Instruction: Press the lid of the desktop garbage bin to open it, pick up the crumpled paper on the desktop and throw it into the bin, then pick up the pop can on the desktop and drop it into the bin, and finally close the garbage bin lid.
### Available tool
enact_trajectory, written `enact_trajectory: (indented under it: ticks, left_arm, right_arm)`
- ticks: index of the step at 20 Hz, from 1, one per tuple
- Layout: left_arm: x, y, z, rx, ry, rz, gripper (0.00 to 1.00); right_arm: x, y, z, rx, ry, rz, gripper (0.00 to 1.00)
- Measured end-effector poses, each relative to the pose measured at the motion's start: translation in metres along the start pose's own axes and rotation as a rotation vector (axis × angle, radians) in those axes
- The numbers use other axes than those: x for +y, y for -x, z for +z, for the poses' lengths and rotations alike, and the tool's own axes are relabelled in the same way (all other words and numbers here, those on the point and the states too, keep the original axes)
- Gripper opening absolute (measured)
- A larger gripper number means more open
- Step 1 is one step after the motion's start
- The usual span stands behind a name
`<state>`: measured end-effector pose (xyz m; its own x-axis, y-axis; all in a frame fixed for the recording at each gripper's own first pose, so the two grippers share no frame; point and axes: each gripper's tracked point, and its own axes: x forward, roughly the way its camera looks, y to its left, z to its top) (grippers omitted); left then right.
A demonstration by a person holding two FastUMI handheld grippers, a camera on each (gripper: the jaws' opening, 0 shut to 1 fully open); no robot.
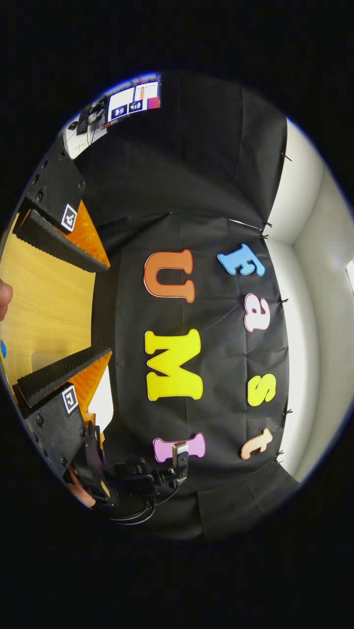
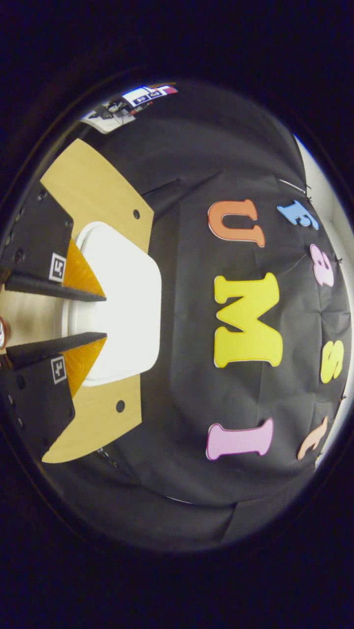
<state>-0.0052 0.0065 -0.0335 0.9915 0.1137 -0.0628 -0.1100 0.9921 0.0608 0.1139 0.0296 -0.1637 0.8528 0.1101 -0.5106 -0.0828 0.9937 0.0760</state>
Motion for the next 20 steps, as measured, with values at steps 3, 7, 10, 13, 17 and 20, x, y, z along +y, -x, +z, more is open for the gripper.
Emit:
enact_trajectory:
  ticks: [3, 7, 10, 13, 17, 20]
  left_arm:
    - [-0.007, 0.000, -0.002, 0.007, 0.011, -0.021, 0.97]
    - [-0.020, -0.003, -0.008, 0.022, 0.035, -0.064, 0.97]
    - [-0.029, -0.004, -0.014, 0.035, 0.034, -0.095, 0.97]
    - [-0.038, -0.003, -0.023, 0.053, 0.028, -0.125, 0.97]
    - [-0.050, -0.001, -0.035, 0.085, 0.023, -0.163, 0.97]
    - [-0.058, -0.001, -0.051, 0.135, 0.023, -0.188, 0.97]
  right_arm:
    - [-0.006, 0.025, 0.037, -0.144, 0.013, 0.001, 0.53]
    - [-0.011, 0.048, 0.045, -0.200, 0.017, 0.008, 0.83]
    - [-0.023, 0.060, 0.032, -0.189, 0.008, -0.009, 0.90]
    - [-0.038, 0.071, 0.018, -0.169, 0.011, -0.036, 0.94]
    - [-0.059, 0.084, 0.009, -0.178, -0.001, -0.082, 0.94]
    - [-0.066, 0.091, -0.001, -0.169, 0.013, -0.099, 0.94]
